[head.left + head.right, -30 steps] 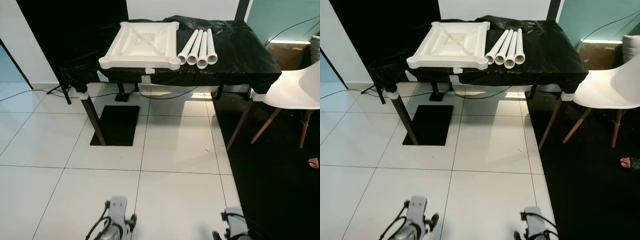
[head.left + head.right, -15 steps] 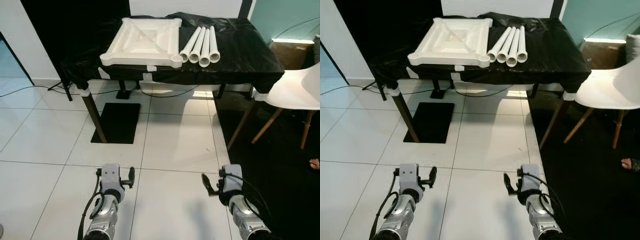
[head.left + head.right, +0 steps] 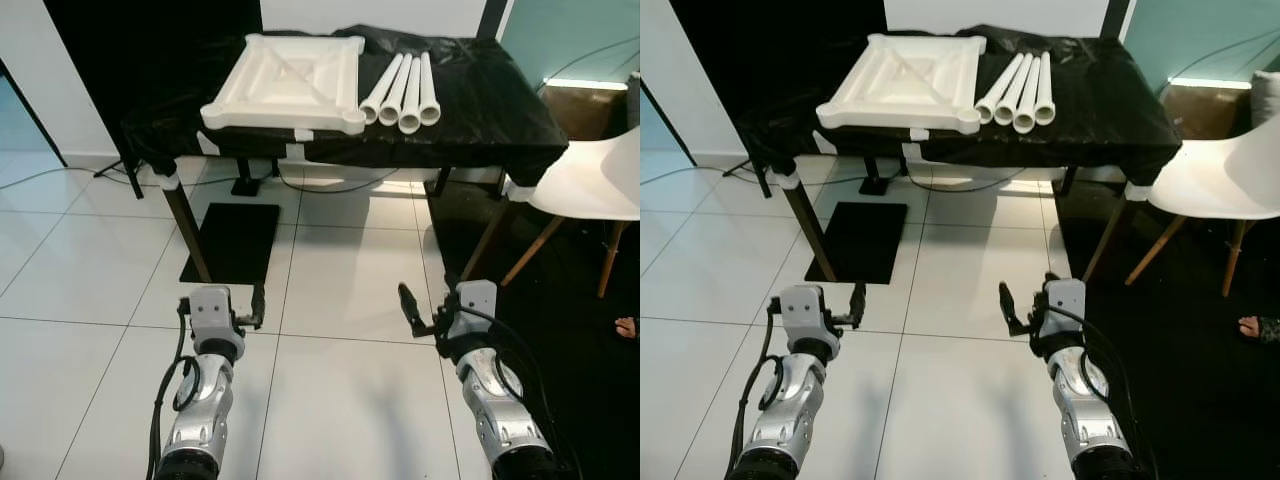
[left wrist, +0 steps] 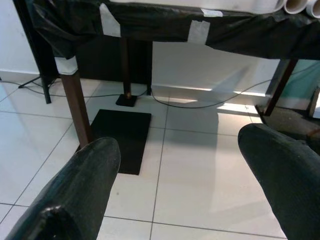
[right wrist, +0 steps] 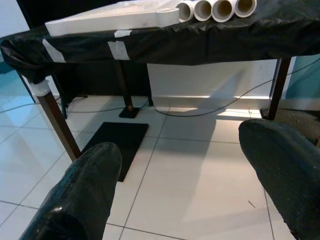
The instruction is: Building children table
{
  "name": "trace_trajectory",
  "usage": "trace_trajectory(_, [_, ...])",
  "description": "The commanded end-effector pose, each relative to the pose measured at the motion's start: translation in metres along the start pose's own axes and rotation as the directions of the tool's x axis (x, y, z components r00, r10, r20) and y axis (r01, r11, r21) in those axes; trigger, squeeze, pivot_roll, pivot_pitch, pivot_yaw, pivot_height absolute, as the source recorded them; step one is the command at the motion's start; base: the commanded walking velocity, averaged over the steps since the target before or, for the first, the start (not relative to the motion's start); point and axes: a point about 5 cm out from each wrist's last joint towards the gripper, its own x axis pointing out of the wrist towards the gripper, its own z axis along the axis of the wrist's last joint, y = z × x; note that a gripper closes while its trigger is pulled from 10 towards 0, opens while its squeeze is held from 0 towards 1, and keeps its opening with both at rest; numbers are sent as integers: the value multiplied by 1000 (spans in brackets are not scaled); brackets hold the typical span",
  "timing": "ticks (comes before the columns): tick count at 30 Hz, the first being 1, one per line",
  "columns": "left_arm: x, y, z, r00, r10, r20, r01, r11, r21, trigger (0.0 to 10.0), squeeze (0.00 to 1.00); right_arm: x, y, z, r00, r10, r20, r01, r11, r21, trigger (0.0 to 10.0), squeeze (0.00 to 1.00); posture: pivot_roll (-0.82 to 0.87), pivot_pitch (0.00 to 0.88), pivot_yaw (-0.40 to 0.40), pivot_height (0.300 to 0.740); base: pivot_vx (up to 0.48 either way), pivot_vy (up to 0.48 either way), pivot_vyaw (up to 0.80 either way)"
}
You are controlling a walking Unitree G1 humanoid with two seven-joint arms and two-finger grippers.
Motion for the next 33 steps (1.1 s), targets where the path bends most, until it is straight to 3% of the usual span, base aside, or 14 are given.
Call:
trace_trajectory(1, [-5, 0, -1, 1000, -16, -16, 17, 1000, 14, 10000, 0, -6, 2, -3, 999, -26, -34, 26, 1000, 11, 10000, 0, 21, 0, -10, 740, 0, 0, 0])
trace_trajectory(6, [-5, 1, 3, 1000, -7, -3, 7, 999, 38, 10000, 0, -6, 3, 0, 998, -40, -38, 41, 999, 15, 10000, 0, 20, 0, -11, 740, 0, 0, 0])
trace_trajectory(11, [-4, 2, 10, 1000, -19, 2, 19, 999, 51, 10000, 0, -3, -1, 5, 998, -57, -35, 56, 998, -34, 10000, 0, 12, 0, -6, 740, 0, 0, 0])
trace_trajectory(24, [5, 11, 25, 1000, -12, 21, 11, 998, 61, 10000, 0, 1, -2, 16, 999, -30, -13, 30, 999, -16, 10000, 0, -1, 0, 3, 740, 0, 0, 0])
trace_trajectory(33, [8, 9, 33, 999, -28, 33, 26, 998, 57, 10000, 0, 3, -6, 26, 999, -42, 14, 42, 999, -20, 10000, 0, -5, 0, 14, 740, 0, 0, 0])
